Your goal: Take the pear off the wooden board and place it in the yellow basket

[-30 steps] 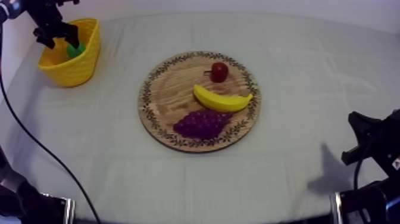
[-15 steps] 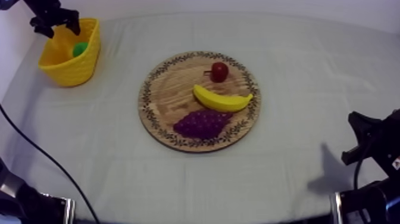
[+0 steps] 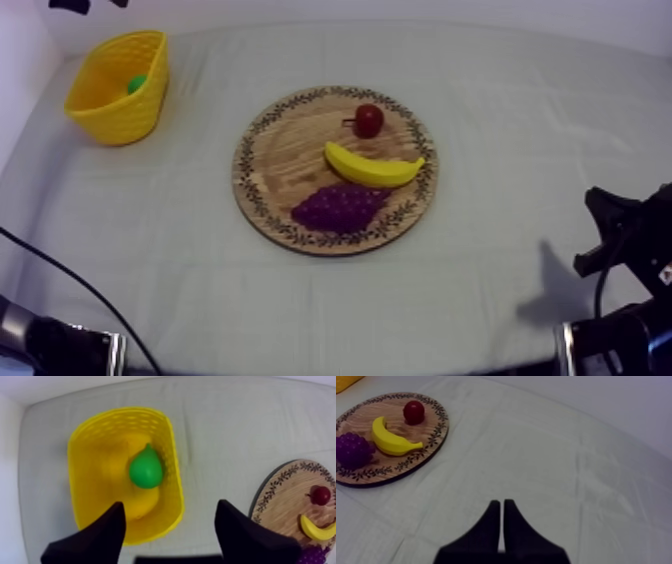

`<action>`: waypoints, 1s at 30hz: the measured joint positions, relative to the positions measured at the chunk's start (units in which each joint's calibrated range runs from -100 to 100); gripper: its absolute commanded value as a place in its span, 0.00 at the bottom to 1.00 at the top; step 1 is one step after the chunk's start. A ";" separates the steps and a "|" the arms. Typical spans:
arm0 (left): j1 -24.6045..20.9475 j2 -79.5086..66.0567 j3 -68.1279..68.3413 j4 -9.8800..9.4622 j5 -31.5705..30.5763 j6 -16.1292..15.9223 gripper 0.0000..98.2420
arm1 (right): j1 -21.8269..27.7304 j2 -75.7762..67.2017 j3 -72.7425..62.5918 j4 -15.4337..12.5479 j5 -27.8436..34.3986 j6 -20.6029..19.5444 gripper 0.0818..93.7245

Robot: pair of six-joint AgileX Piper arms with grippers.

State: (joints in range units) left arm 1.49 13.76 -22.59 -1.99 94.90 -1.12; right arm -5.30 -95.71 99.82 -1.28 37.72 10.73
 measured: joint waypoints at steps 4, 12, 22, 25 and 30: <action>0.66 -5.20 2.20 -0.11 -1.24 1.69 0.34 | 0.00 0.00 0.00 0.00 0.00 0.03 0.00; 1.50 -15.40 10.16 -0.23 -6.07 2.34 0.13 | 0.00 0.00 0.00 0.00 0.00 0.03 0.00; 3.02 -30.63 26.43 -0.35 -19.58 1.43 0.02 | 0.00 0.00 0.00 0.00 0.00 0.00 0.00; 3.32 -35.98 32.50 -0.32 -24.98 1.12 0.01 | 0.00 0.00 0.00 0.00 0.00 0.00 0.00; 3.81 -44.65 43.93 0.02 -31.93 1.41 0.00 | 0.00 0.00 0.00 0.00 0.00 0.00 0.00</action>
State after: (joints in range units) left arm 5.30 -30.90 21.34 -1.96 62.97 0.29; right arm -5.30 -95.71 99.82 -1.28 37.72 10.73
